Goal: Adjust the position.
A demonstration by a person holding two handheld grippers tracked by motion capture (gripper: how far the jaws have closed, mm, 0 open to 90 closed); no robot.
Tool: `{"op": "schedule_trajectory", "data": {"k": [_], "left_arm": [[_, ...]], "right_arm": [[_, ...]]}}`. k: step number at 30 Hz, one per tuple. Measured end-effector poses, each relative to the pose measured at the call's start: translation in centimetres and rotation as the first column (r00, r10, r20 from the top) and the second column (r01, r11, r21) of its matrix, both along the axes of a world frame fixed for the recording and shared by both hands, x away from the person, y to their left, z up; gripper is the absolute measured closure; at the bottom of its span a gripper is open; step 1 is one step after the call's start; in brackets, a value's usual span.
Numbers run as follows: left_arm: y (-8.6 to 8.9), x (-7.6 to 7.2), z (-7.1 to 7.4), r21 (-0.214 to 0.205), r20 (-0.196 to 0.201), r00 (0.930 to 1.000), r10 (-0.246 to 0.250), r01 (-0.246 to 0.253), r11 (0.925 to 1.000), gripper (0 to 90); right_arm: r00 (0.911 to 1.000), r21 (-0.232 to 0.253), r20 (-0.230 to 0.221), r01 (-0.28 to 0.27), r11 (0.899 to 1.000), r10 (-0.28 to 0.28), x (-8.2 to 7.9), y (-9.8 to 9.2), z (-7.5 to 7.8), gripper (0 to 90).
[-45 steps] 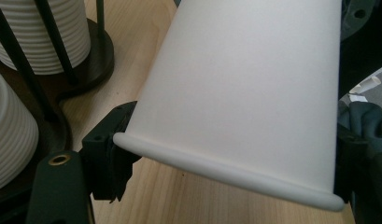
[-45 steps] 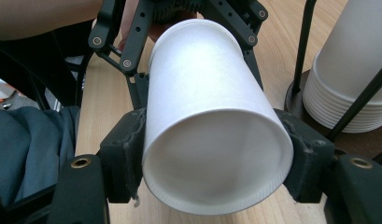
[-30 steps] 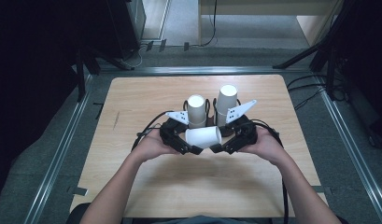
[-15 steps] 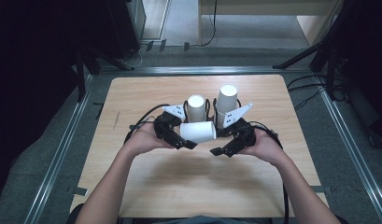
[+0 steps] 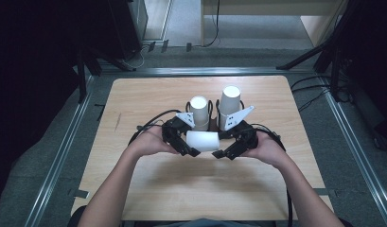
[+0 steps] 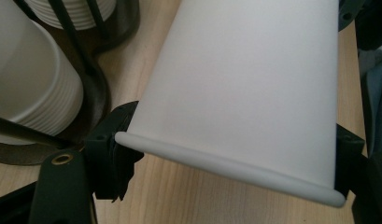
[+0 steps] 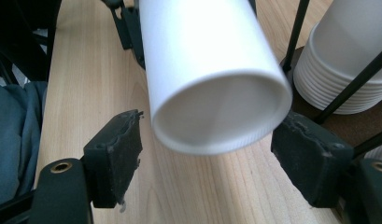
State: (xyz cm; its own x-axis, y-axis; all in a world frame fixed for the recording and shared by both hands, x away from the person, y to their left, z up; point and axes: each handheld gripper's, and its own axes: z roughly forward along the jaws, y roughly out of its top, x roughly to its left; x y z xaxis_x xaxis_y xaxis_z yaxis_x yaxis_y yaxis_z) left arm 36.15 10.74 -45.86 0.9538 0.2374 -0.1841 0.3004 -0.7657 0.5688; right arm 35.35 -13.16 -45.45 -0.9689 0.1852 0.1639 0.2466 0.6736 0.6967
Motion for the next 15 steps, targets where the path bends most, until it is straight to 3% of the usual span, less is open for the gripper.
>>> {"op": "schedule_trajectory", "data": {"k": [9,15], "left_arm": [[-1.3,-0.3,-1.3,0.045,-0.026,0.9989,-0.039,0.041,0.9982,22.6],[-1.9,-0.4,-1.6,0.050,-0.028,0.9984,-0.050,0.051,0.9974,22.1]], "right_arm": [[0.9999,-0.021,0.002,-0.016,1.000,0.016,-0.2,0.7,-0.4,24.4],[0.9994,-0.045,0.004,-0.035,0.998,0.035,-0.4,1.3,-0.8,24.5]]}}
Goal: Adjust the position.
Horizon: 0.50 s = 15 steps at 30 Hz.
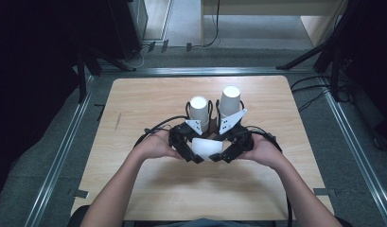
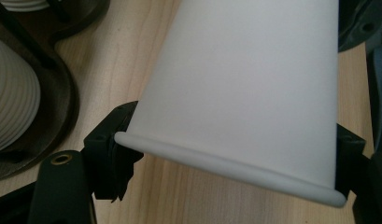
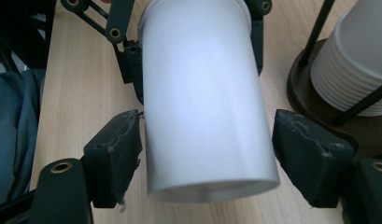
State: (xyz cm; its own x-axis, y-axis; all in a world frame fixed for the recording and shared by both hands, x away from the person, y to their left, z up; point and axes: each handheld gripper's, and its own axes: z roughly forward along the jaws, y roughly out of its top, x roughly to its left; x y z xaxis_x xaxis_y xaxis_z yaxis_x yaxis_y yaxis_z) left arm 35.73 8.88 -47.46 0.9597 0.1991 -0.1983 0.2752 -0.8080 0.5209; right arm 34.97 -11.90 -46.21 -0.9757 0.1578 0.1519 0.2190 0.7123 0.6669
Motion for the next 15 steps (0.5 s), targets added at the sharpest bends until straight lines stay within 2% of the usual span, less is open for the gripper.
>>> {"op": "schedule_trajectory", "data": {"k": [2,7,10,15], "left_arm": [[-0.07,-0.01,-0.14,-0.014,-0.013,0.9999,-0.001,0.000,0.9999,22.0],[-0.19,-0.07,-0.20,-0.011,-0.018,0.9998,-0.007,0.006,0.9999,22.0],[-0.13,-0.10,-0.21,-0.018,-0.028,0.9996,-0.008,0.007,0.9998,22.0],[0.08,-0.16,0.04,-0.029,-0.018,0.9998,-0.011,0.010,0.9995,20.8]], "right_arm": [[0.9999,-0.016,-0.002,-0.010,1.000,0.010,-0.07,0.28,-0.25,27.1],[0.9997,-0.032,-0.017,-0.016,0.999,0.016,-0.15,0.38,-0.31,32.3],[0.9997,-0.030,-0.015,-0.022,0.999,0.021,-0.13,0.35,-0.26,33.1],[0.9996,-0.019,-0.014,-0.025,1.000,0.025,-0.21,0.34,-0.10,33.4]]}}
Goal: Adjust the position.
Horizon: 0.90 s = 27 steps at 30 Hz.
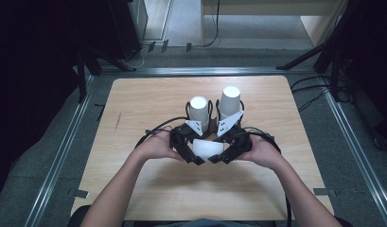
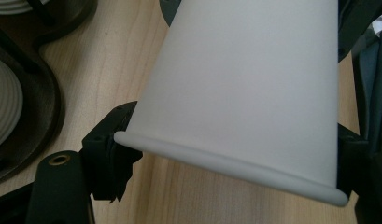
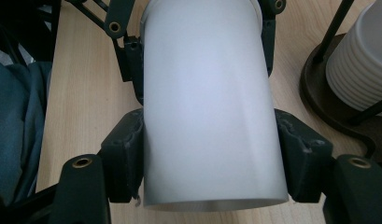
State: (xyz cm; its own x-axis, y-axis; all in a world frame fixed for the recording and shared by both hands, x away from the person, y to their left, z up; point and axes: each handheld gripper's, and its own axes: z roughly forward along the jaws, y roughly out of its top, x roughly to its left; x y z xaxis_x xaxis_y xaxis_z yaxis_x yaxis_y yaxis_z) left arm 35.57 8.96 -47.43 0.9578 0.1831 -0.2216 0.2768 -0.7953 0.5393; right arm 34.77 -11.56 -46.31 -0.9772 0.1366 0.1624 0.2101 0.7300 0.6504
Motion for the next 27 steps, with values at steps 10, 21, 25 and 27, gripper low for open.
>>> {"op": "schedule_trajectory", "data": {"k": [10,21,25,27], "left_arm": [[0.9,0.2,0.6,-0.073,0.014,0.9980,0.061,-0.060,0.9955,12.6],[2.2,0.3,1.4,-0.190,-0.010,0.9919,0.126,-0.126,0.9737,10.9],[2.5,0.3,1.3,-0.222,-0.031,0.9910,0.130,-0.134,0.9659,10.9],[2.5,0.2,1.3,-0.239,-0.033,0.9907,0.132,-0.136,0.9614,10.9]], "right_arm": [[0.9996,0.027,0.004,0.026,0.999,-0.026,0.4,-0.8,0.3,33.0],[0.9992,0.050,0.010,0.037,0.998,-0.038,0.5,-1.4,0.6,32.9],[0.9991,0.061,0.012,0.039,0.997,-0.039,0.6,-1.5,0.7,32.8],[0.9994,0.059,0.009,0.031,0.998,-0.032,0.6,-1.5,0.7,32.8]]}}
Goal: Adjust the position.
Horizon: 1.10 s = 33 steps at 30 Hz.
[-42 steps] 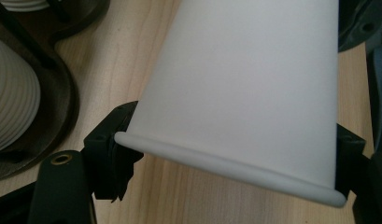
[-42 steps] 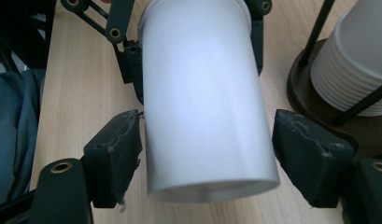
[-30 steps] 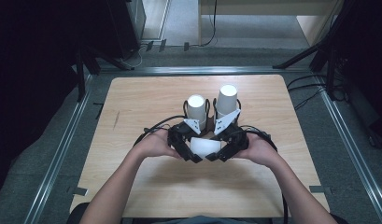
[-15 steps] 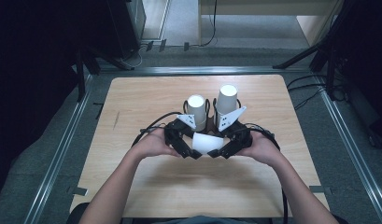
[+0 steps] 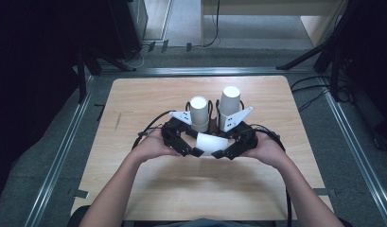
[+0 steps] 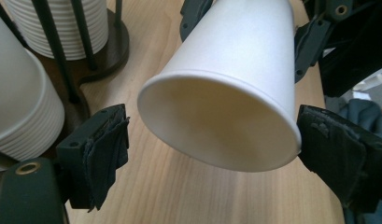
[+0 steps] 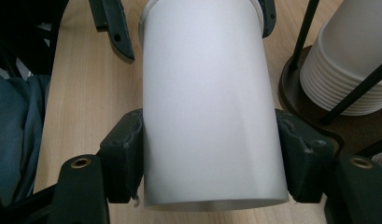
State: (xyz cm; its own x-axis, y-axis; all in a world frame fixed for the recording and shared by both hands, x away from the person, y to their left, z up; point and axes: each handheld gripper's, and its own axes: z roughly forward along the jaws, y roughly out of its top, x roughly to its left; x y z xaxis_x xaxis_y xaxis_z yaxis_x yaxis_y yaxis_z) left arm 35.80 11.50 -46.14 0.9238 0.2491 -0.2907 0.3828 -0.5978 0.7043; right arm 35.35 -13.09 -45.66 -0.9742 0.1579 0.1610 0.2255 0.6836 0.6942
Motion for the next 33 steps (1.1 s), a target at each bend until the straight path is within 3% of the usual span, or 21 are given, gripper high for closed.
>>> {"op": "schedule_trajectory", "data": {"k": [6,11,20,29,33], "left_arm": [[-0.02,-0.10,0.03,-0.025,-0.006,1.0000,-0.001,0.001,0.9997,11.0],[-0.15,-0.27,-0.21,-0.055,-0.010,0.9999,-0.004,0.004,0.9985,12.4],[-0.31,-0.39,-0.69,-0.109,-0.035,0.9983,-0.046,0.042,0.9932,16.1],[-0.05,-0.43,-0.60,-0.121,-0.045,0.9967,-0.067,0.061,0.9908,23.4],[-0.04,-0.42,-0.58,-0.107,-0.045,0.9965,-0.071,0.066,0.9921,24.7]], "right_arm": [[0.9999,0.003,0.013,-0.005,1.000,0.005,-0.02,-0.08,0.01,32.7],[0.9999,0.035,0.009,-0.014,0.999,0.014,-0.14,-0.16,0.34,32.7],[0.9990,0.062,0.009,-0.044,0.997,0.044,-0.42,0.06,0.86,32.4],[0.9983,0.075,-0.001,-0.057,0.996,0.058,-0.44,0.14,0.74,33.7],[0.9983,0.072,-0.015,-0.054,0.996,0.056,-0.45,0.13,0.64,33.5]]}}
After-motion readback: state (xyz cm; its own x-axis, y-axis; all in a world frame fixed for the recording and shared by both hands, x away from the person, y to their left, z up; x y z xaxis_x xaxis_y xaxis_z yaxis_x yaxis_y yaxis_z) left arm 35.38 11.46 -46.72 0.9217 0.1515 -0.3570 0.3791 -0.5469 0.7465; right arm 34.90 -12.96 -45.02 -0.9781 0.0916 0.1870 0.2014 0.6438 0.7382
